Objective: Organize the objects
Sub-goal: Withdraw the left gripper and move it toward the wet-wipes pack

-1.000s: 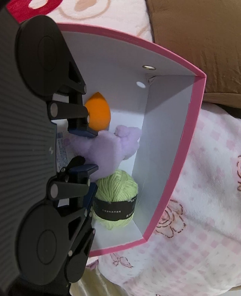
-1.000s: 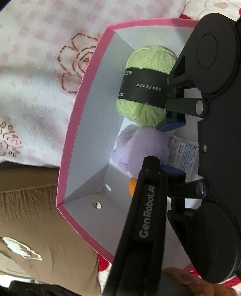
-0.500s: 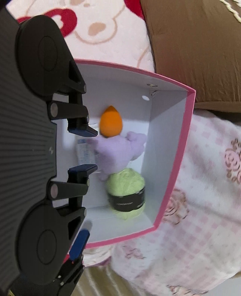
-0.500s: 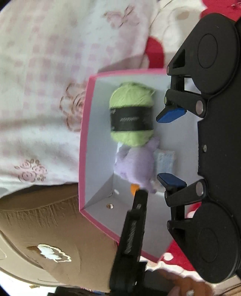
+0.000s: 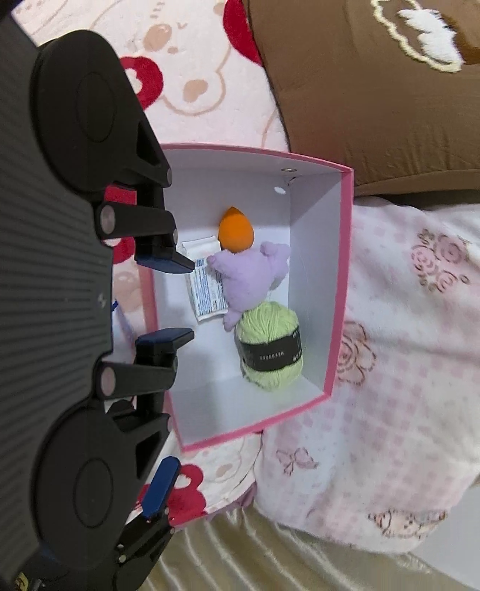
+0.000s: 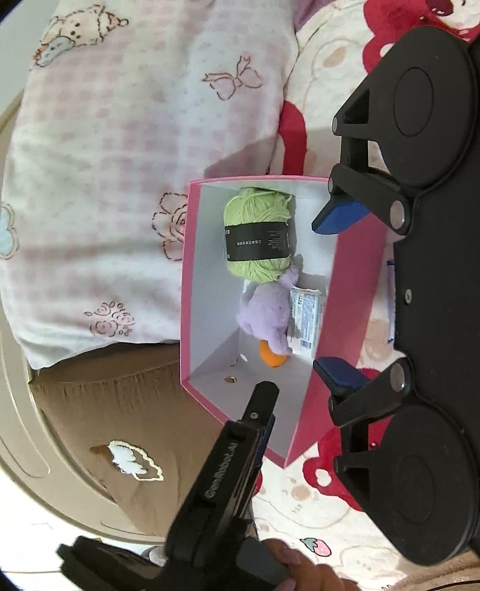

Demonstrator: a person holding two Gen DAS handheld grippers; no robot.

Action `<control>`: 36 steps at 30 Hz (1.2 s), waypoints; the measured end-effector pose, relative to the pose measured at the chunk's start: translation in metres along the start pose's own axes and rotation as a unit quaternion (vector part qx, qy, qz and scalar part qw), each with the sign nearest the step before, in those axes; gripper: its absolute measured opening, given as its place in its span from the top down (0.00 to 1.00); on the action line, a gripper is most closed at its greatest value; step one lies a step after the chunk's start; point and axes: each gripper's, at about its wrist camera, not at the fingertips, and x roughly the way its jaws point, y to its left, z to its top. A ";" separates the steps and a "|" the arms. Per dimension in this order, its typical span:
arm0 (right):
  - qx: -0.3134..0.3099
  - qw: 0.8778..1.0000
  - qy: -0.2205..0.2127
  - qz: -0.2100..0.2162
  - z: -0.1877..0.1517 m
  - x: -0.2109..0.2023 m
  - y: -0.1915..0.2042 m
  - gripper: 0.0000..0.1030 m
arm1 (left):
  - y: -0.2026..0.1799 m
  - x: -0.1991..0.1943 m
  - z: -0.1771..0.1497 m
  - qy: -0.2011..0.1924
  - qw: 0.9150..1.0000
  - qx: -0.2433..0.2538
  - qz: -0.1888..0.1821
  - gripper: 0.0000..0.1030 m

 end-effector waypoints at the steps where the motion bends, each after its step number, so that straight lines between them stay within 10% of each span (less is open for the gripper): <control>1: 0.000 1.000 -0.002 -0.001 -0.001 -0.005 0.002 0.25 | -0.002 -0.007 -0.002 -0.003 1.000 0.002 0.001 0.69; 8: -0.015 0.999 -0.028 -0.036 0.012 -0.055 0.020 0.07 | -0.010 -0.051 -0.011 -0.011 1.000 0.004 -0.011 0.61; 29: -0.050 0.997 0.061 -0.011 -0.003 -0.117 0.023 0.05 | -0.025 -0.103 -0.066 0.047 0.997 0.056 0.010 0.43; 36: -0.059 0.993 0.096 0.031 -0.022 -0.111 0.021 0.06 | -0.014 -0.097 -0.082 0.085 0.996 0.014 -0.033 0.38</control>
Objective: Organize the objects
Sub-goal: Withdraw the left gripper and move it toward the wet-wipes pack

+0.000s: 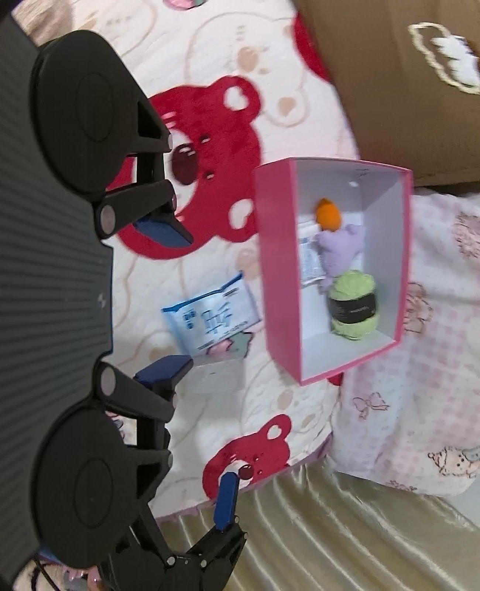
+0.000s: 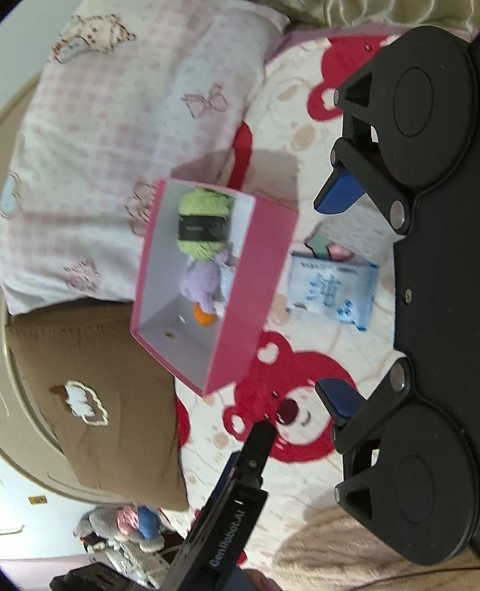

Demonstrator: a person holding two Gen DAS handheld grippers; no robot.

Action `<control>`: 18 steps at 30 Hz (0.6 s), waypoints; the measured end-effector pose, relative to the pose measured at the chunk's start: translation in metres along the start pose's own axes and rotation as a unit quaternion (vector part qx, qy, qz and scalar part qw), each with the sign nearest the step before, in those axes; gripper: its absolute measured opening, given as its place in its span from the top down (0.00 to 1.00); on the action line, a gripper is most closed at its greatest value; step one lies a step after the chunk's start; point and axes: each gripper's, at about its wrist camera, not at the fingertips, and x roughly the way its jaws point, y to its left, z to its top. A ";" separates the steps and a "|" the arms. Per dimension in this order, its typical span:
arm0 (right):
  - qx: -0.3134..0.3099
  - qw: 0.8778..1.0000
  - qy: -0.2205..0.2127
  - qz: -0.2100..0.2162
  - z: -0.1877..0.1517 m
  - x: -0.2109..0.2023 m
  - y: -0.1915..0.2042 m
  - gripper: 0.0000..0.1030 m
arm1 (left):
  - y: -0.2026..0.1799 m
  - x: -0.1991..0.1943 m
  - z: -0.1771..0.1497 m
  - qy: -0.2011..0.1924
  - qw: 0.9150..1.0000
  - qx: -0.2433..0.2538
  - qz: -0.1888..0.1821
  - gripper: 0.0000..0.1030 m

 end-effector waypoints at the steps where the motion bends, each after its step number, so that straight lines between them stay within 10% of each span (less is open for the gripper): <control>1: -0.005 1.000 0.002 0.005 -0.002 0.000 0.000 0.05 | 0.003 0.003 -0.002 0.006 1.000 -0.007 -0.002 0.38; 18: -0.036 0.998 0.034 0.048 -0.007 0.033 0.004 0.06 | 0.007 0.057 -0.026 -0.036 0.999 -0.009 -0.028 0.19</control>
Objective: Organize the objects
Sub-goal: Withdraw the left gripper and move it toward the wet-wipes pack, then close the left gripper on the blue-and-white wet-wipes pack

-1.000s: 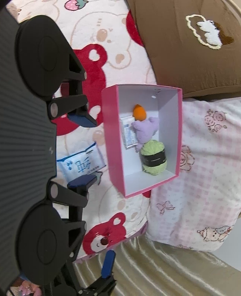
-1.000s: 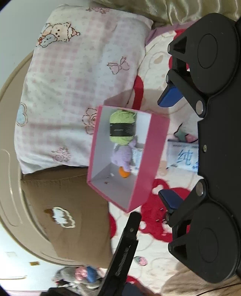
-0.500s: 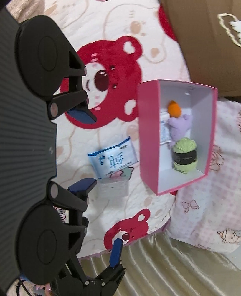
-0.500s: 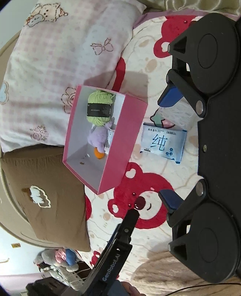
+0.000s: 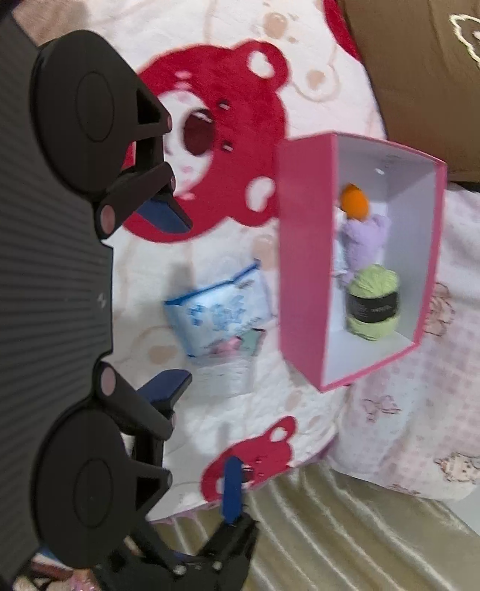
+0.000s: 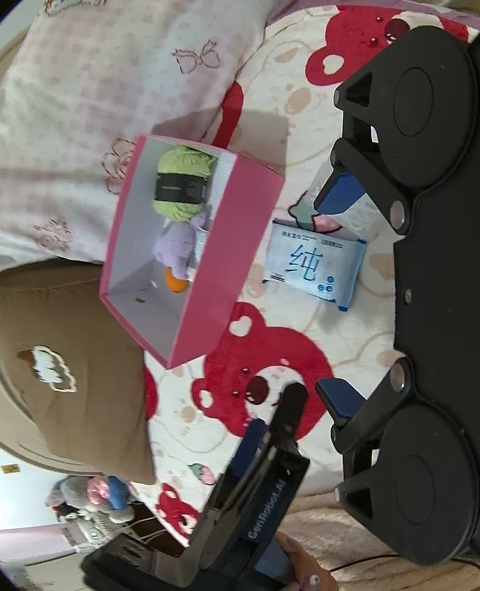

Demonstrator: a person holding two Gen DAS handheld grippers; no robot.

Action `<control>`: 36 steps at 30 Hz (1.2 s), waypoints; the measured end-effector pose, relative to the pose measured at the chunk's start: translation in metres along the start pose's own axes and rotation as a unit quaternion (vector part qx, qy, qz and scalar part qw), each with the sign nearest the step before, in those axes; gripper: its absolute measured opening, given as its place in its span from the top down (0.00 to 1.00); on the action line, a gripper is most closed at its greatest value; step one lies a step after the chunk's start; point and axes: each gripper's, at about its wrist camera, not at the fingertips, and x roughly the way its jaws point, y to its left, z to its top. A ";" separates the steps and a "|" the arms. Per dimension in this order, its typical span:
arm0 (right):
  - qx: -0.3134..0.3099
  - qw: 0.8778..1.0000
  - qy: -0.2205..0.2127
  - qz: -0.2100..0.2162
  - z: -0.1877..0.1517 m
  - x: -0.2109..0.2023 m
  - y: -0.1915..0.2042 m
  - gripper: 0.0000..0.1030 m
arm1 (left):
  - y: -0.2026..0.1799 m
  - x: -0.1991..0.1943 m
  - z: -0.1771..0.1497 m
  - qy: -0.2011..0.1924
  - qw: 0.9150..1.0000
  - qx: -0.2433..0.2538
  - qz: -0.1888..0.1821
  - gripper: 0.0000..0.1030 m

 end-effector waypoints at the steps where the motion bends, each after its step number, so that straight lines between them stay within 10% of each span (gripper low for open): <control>1: -0.005 1.000 0.009 0.001 0.001 0.005 0.000 0.06 | 0.001 0.005 0.002 -0.010 1.000 -0.003 -0.001 0.19; 11: 0.003 0.997 0.056 0.053 0.006 0.050 -0.015 0.06 | 0.016 0.062 -0.005 -0.014 0.998 -0.052 -0.040 0.19; 36: 0.072 0.994 0.080 -0.011 -0.006 0.144 -0.032 0.09 | 0.045 0.121 -0.029 -0.064 0.986 -0.108 -0.112 0.22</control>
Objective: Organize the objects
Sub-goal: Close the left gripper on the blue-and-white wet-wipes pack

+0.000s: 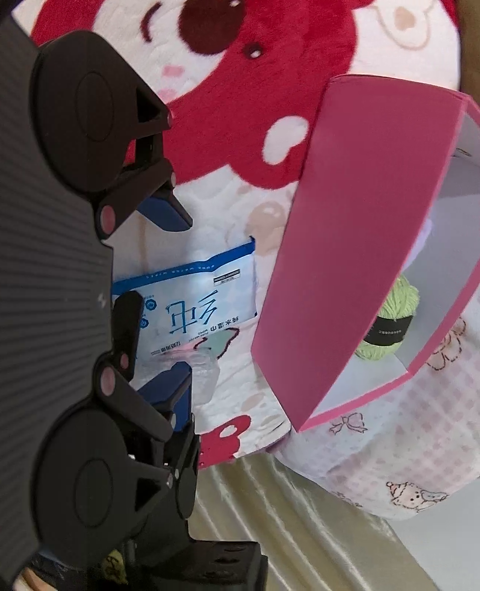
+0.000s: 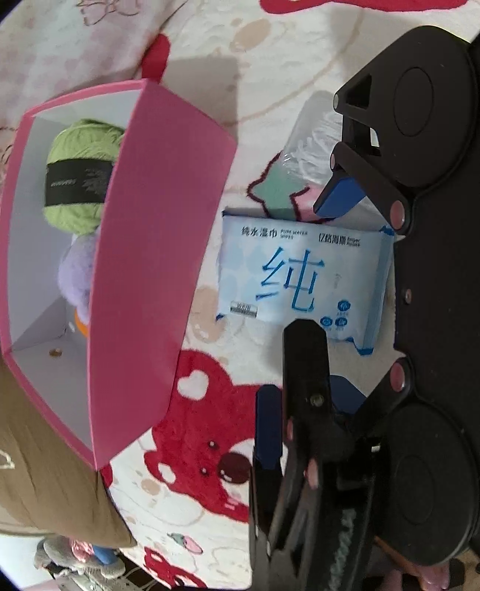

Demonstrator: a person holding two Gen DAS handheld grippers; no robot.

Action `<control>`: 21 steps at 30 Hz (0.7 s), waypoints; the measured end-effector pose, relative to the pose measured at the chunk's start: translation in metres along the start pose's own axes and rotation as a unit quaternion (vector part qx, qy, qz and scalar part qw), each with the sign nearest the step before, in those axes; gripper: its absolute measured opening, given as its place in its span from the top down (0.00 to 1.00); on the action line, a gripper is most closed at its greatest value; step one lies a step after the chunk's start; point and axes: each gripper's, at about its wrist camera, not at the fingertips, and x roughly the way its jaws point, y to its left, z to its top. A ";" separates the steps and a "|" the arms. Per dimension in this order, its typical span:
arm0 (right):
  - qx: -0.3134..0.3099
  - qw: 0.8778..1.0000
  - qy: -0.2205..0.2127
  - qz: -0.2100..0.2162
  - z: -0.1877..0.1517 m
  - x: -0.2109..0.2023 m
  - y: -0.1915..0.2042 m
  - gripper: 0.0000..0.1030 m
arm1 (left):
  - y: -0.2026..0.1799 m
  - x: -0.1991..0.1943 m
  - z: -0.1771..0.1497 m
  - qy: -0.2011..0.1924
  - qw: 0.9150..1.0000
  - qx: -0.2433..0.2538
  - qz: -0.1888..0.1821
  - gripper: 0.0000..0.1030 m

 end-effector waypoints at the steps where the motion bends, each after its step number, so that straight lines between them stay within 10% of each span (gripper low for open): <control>1: -0.002 1.000 0.001 -0.006 0.000 0.002 0.000 0.09 | 0.001 0.002 -0.001 0.001 1.000 -0.002 0.001 0.23; 21: -0.016 0.999 0.032 -0.021 -0.001 0.026 0.002 0.12 | 0.010 0.024 -0.008 0.005 0.999 0.000 0.034 0.57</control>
